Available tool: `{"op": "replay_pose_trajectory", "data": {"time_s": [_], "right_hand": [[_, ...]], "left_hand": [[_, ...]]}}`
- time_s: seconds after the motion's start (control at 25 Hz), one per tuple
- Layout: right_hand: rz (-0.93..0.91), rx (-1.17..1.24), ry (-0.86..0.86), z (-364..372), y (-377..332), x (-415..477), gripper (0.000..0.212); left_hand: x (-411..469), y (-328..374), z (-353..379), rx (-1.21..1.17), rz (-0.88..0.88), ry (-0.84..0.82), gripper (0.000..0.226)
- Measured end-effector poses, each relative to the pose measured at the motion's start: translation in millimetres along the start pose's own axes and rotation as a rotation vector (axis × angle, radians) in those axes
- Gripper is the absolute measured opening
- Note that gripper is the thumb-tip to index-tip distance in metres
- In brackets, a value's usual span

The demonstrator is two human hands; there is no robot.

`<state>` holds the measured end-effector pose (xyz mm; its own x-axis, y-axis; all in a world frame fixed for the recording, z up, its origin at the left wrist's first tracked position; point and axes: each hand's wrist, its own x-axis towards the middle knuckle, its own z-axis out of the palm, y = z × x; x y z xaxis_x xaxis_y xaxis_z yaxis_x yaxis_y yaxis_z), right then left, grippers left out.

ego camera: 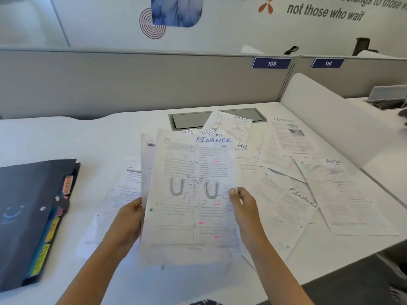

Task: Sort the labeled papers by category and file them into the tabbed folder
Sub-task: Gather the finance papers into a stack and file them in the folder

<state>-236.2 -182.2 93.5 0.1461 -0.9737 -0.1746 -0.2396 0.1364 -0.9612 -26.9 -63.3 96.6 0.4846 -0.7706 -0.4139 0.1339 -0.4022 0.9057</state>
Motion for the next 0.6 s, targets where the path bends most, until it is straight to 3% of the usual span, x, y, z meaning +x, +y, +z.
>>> {"op": "replay_pose_trajectory", "data": {"time_s": [0.08,0.28,0.4,0.52,0.6], "right_hand": [[0.001,-0.032,-0.018,2,7,3,0.028],[-0.054,-0.066,0.112,1,14,10,0.002],[-0.073,-0.042,0.17,0,11,13,0.011],[-0.088,0.01,0.162,-2,12,15,0.021],[-0.088,-0.007,0.157,-7,12,23,0.023]], "left_hand": [[-1,4,-1,-0.045,-0.006,-0.09,0.028],[-2,8,2,-0.047,0.013,-0.121,0.032],[-3,12,11,-0.011,-0.001,-0.141,0.041],[2,10,19,0.111,0.118,-0.157,0.024],[8,10,26,0.165,0.153,-0.094,0.024]]}}
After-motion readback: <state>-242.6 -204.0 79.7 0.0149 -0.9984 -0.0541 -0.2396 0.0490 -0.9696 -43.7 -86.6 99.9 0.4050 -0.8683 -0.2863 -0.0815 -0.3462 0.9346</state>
